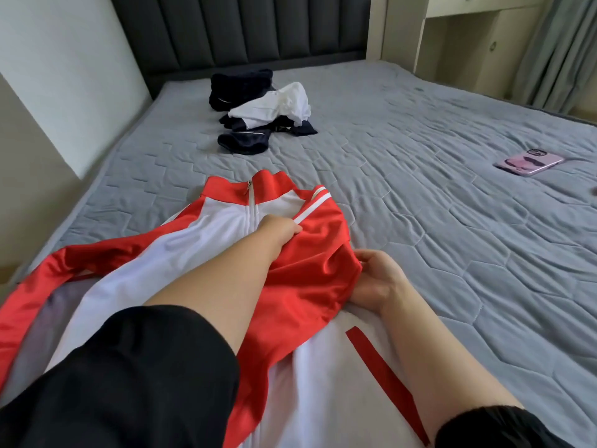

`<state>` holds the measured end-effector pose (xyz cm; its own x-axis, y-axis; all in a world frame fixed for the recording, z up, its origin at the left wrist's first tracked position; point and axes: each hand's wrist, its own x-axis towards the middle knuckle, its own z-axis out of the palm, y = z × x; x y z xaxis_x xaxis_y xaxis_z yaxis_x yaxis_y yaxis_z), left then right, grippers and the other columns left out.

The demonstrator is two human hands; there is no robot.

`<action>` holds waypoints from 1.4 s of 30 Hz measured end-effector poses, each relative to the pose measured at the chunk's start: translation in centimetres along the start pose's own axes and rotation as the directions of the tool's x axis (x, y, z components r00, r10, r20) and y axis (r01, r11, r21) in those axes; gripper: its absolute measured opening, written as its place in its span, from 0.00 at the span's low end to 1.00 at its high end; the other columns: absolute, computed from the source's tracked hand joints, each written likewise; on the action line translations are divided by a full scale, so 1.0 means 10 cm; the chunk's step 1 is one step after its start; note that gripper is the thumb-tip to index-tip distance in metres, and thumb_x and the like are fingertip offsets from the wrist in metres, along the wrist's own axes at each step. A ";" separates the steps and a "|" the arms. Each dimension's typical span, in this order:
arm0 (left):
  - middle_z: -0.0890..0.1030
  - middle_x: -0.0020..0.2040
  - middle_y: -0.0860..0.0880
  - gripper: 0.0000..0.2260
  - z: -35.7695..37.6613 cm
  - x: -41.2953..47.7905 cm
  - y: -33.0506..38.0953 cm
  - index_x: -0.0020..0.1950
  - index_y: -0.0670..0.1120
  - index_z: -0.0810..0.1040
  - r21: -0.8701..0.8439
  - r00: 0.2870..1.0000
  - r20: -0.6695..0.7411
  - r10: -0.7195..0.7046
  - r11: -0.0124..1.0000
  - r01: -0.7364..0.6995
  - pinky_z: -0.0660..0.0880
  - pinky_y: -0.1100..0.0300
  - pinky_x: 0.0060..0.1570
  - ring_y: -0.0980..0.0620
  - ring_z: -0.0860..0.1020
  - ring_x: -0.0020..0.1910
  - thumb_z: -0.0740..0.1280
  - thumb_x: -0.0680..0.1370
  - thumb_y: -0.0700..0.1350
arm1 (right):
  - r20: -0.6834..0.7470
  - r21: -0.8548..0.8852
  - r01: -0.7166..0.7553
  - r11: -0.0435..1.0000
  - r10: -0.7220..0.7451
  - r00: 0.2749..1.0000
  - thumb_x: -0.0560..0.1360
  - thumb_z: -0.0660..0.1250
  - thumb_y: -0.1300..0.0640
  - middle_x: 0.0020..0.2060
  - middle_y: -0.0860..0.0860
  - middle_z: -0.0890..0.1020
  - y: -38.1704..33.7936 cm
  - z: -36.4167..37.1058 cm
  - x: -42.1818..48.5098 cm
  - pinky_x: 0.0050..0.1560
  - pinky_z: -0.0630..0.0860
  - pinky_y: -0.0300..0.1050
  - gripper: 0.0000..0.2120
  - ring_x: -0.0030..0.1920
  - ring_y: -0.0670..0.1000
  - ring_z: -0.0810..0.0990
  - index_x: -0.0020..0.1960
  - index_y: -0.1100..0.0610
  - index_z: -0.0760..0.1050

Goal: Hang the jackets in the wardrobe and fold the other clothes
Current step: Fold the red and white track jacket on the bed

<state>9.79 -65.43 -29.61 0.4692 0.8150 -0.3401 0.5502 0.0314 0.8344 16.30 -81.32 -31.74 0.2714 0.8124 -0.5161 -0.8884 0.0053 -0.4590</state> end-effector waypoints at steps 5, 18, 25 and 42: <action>0.80 0.49 0.40 0.12 -0.18 0.15 -0.21 0.58 0.36 0.77 0.043 0.995 -0.085 -0.057 0.997 0.060 0.75 0.54 0.47 0.43 0.77 0.44 0.66 0.76 0.39 | -0.119 0.288 0.269 0.919 -0.245 0.962 0.75 0.56 0.65 0.29 0.55 0.75 -0.13 0.09 0.08 0.40 0.75 0.43 0.07 0.31 0.52 0.77 0.40 0.63 0.71; 0.75 0.65 0.49 0.25 0.11 0.30 0.26 0.69 0.42 0.70 -0.104 0.981 0.084 0.173 0.981 -0.164 0.71 0.66 0.56 0.49 0.72 0.67 0.65 0.77 0.54 | -0.406 -0.309 0.335 0.890 -0.442 0.800 0.73 0.59 0.67 0.20 0.50 0.74 -0.04 -0.06 0.26 0.21 0.69 0.34 0.14 0.18 0.45 0.71 0.42 0.54 0.82; 0.79 0.54 0.48 0.22 0.07 0.50 0.12 0.62 0.41 0.75 -0.193 0.974 -0.225 -0.024 0.981 -0.021 0.71 0.59 0.49 0.46 0.77 0.50 0.68 0.75 0.55 | -0.527 -0.191 0.357 0.914 -0.403 0.748 0.74 0.61 0.70 0.29 0.53 0.73 -0.09 -0.14 0.27 0.23 0.71 0.36 0.11 0.28 0.48 0.71 0.38 0.57 0.74; 0.81 0.50 0.45 0.15 0.00 0.35 -0.05 0.59 0.41 0.76 0.129 0.929 -0.368 -0.031 0.988 0.084 0.69 0.60 0.37 0.46 0.79 0.41 0.67 0.76 0.46 | -0.517 -0.660 0.288 0.694 -0.698 0.496 0.73 0.66 0.60 0.19 0.50 0.69 0.01 -0.25 0.30 0.37 0.71 0.46 0.19 0.26 0.51 0.69 0.24 0.58 0.70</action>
<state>11.14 -62.58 -31.15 0.1645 0.9694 -0.1823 0.6725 0.0250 0.7397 17.93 -80.30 -35.19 0.9458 0.0979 -0.3096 -0.2938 -0.1478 -0.9444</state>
